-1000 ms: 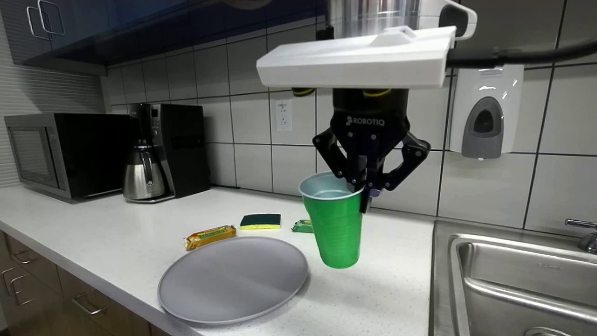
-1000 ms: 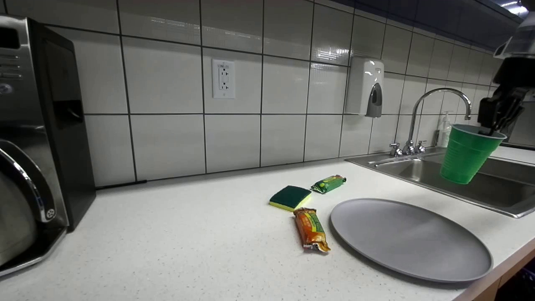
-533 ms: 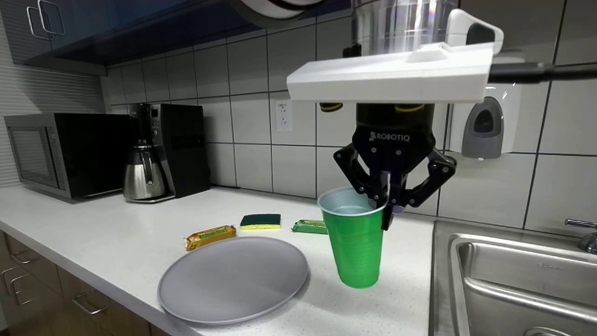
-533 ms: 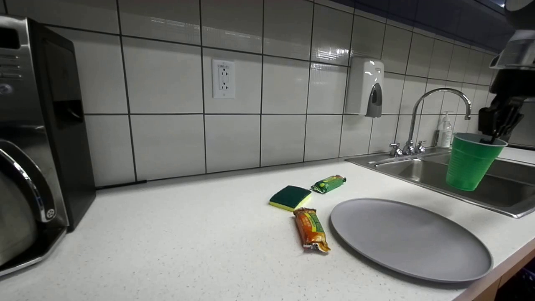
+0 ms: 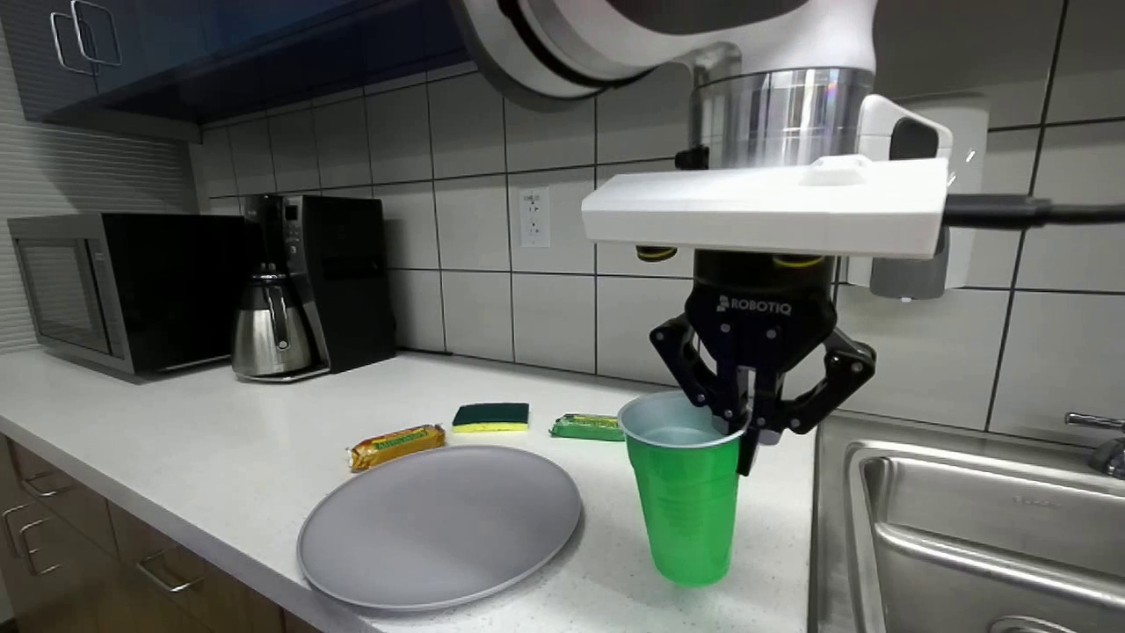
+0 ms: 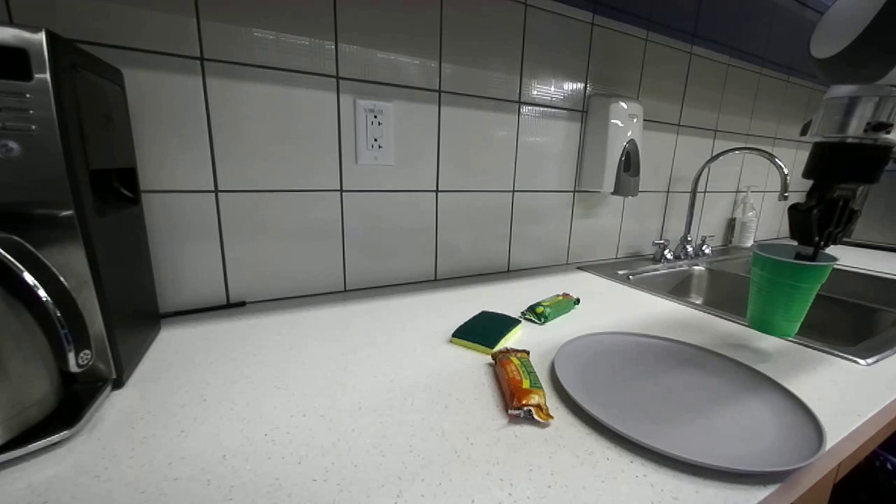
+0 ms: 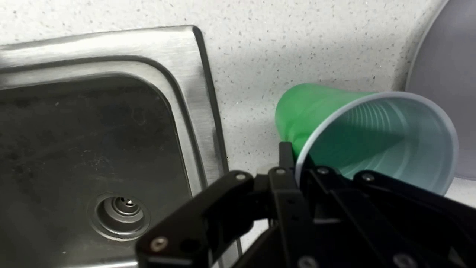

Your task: Put the cup off of the tray and put the candy bars on it

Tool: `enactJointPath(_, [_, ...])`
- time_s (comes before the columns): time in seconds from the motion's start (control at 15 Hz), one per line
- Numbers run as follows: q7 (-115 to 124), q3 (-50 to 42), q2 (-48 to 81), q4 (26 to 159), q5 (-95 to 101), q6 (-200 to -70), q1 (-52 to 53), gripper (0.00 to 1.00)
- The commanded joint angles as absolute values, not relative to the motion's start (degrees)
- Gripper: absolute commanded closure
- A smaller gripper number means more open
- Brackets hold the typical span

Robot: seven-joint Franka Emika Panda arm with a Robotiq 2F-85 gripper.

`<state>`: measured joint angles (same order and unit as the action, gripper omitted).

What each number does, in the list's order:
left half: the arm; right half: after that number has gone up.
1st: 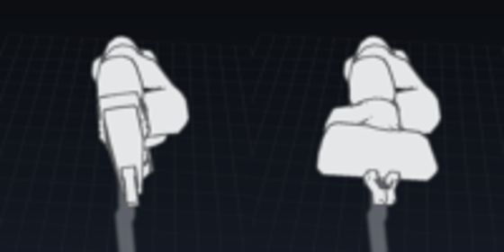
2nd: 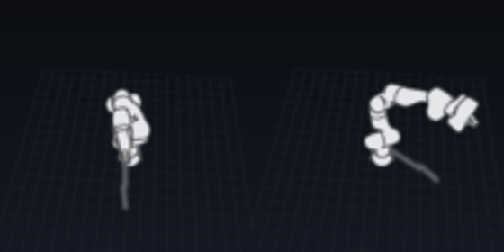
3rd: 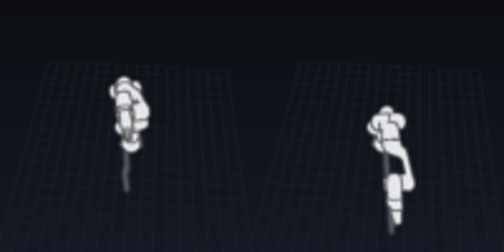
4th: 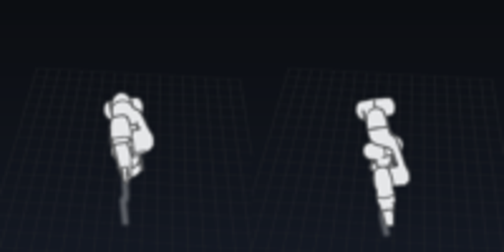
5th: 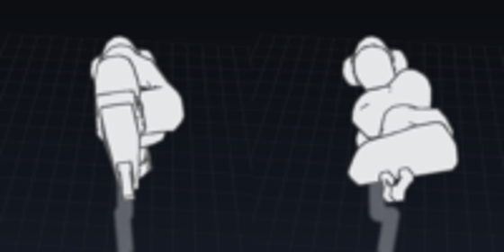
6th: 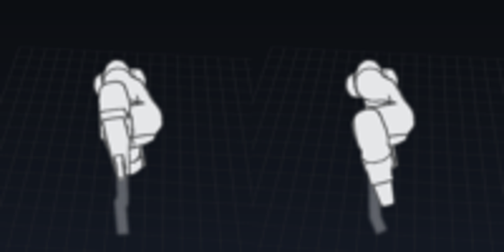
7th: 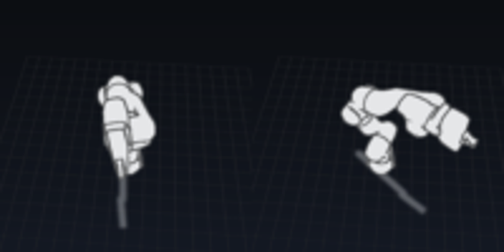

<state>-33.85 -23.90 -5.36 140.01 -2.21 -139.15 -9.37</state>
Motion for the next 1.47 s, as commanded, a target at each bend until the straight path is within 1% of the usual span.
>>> enactJointPath(0.0, [-33.57, -21.57, -1.85, 137.04, -1.85, -137.94, -11.54, 0.99])
enactJointPath(0.47, [-33.45, -20.17, 1.74, 135.41, -2.00, -137.63, -13.02, 0.99])
enactJointPath(0.53, [-33.46, -20.02, 2.12, 135.20, -1.87, -137.49, -13.22, 0.71])
enactJointPath(0.6, [-33.28, -19.84, 2.40, 135.06, -1.61, -137.47, -13.44, 0.68])
enactJointPath(0.73, [-33.11, -19.61, 2.57, 134.93, -1.45, -137.52, -13.83, 0.56])
enactJointPath(0.87, [-33.00, -19.60, 2.28, 134.89, -1.38, -137.40, -14.20, 0.40])
enactJointPath(1.0, [-32.87, -19.65, 1.60, 135.00, -1.34, -137.44, -14.57, 0.26])
enactJointPath(1.2, [-32.61, -19.65, 0.52, 134.96, -1.10, -137.29, -14.96, 0.03])
enactJointPath(1.27, [-32.52, -19.62, 0.00, 135.00, -1.01, -137.23, -14.99, 0.00])
enactJointPath(1.4, [-32.31, -19.50, -1.32, 135.16, -0.82, -137.19, -14.94, 0.00])
